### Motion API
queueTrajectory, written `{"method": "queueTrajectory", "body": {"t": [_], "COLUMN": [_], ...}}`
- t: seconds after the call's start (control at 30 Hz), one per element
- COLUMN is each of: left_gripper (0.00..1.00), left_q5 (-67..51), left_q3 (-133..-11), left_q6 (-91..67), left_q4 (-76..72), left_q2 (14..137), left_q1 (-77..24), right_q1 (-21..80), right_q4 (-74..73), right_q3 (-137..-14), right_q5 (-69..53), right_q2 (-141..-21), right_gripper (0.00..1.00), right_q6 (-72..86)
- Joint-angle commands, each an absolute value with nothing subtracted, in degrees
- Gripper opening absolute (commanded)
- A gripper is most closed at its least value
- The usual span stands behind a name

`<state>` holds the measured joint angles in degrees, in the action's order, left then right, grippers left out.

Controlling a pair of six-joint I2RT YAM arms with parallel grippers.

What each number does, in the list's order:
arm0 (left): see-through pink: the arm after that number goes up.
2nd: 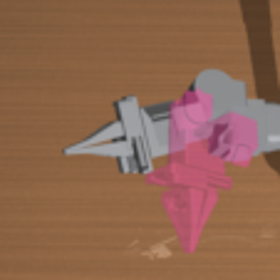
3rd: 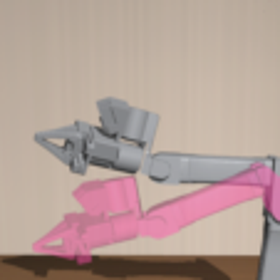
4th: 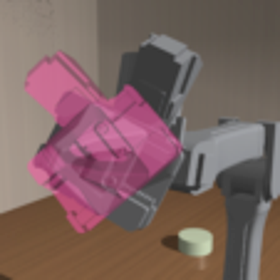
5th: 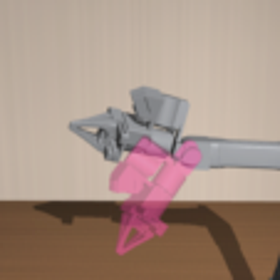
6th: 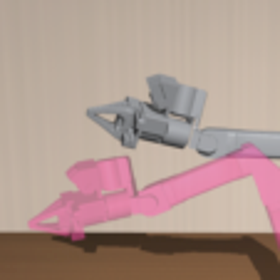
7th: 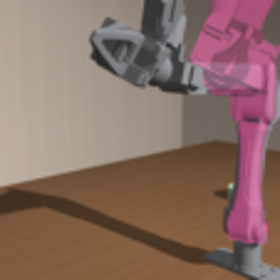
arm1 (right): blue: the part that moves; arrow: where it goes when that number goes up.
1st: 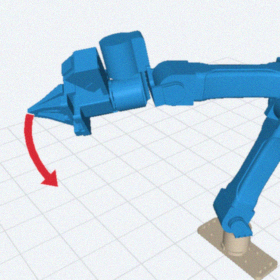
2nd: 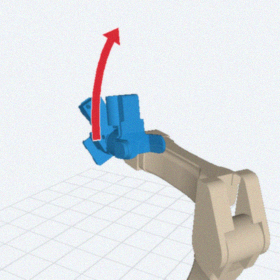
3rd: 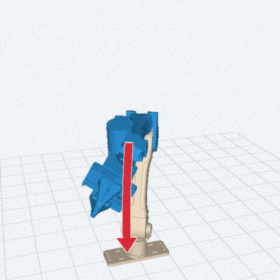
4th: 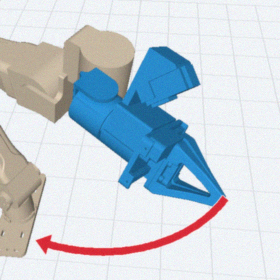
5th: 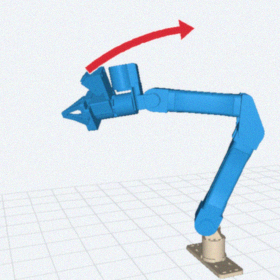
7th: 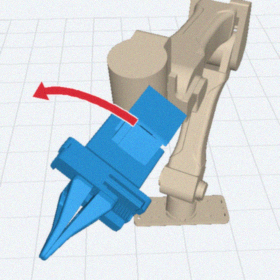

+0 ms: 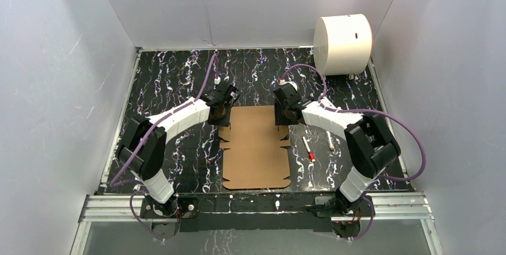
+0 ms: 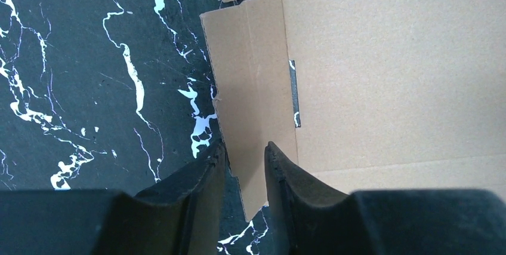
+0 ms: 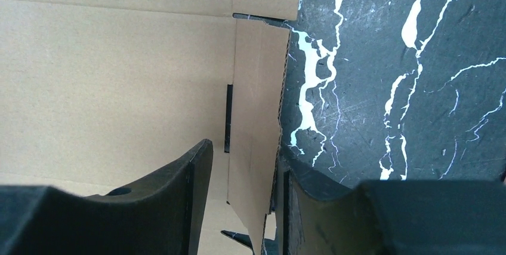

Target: Fold the paper box

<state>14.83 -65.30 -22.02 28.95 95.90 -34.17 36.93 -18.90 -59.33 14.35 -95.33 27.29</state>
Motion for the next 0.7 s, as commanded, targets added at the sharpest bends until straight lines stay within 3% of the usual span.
{"method": "queueTrajectory", "body": {"t": [0.0,0.33,0.67], "left_gripper": [0.25,0.02,0.01], "left_q5": [14.73,16.43,24.52], "left_q3": [-65.86,-69.88,-75.53], "left_q6": [-21.38,-20.11,-19.14], "left_q4": [30.23,32.50,37.28], "left_q2": [94.51,98.06,103.62], "left_q1": [-33.84,-34.37,-39.09], "right_q1": [37.15,37.16,37.31], "right_q4": [-16.34,-18.49,-19.52], "right_q3": [-60.00,-62.74,-64.84], "right_q5": [13.36,13.80,13.74], "right_q2": [-93.60,-95.48,-97.47], "right_gripper": [0.48,0.40,0.39], "right_q6": [28.29,27.79,27.72]}}
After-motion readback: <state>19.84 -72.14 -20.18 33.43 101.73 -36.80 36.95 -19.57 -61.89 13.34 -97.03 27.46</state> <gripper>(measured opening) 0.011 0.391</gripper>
